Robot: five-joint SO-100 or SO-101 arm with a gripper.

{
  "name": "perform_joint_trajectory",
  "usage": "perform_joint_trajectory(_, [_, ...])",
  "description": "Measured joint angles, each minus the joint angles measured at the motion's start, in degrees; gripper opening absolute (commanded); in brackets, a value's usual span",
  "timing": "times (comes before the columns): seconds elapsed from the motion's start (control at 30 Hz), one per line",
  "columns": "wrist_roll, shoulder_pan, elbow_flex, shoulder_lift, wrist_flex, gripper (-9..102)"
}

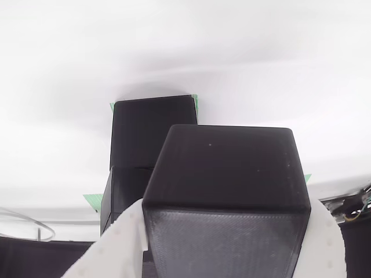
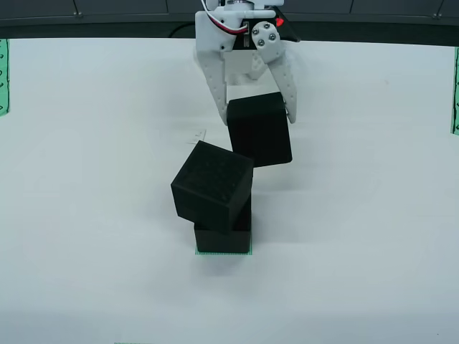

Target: Stack 3 Blocks on the chosen place.

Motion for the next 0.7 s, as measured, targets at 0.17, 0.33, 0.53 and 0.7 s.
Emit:
perform_joint_trajectory(0.17, [0.26,0.44,-1.14,1.85,0.97,21])
perform_joint_trajectory(0.33, [1.41,0.70,-2.20,3.87,1.41,21])
perform_joint_trajectory(0.53, [2.99,1.93,-4.13,6.50,1.41,21])
perform_joint_trajectory(0.7, [3.52,2.55,-4.22,9.23,1.58,21])
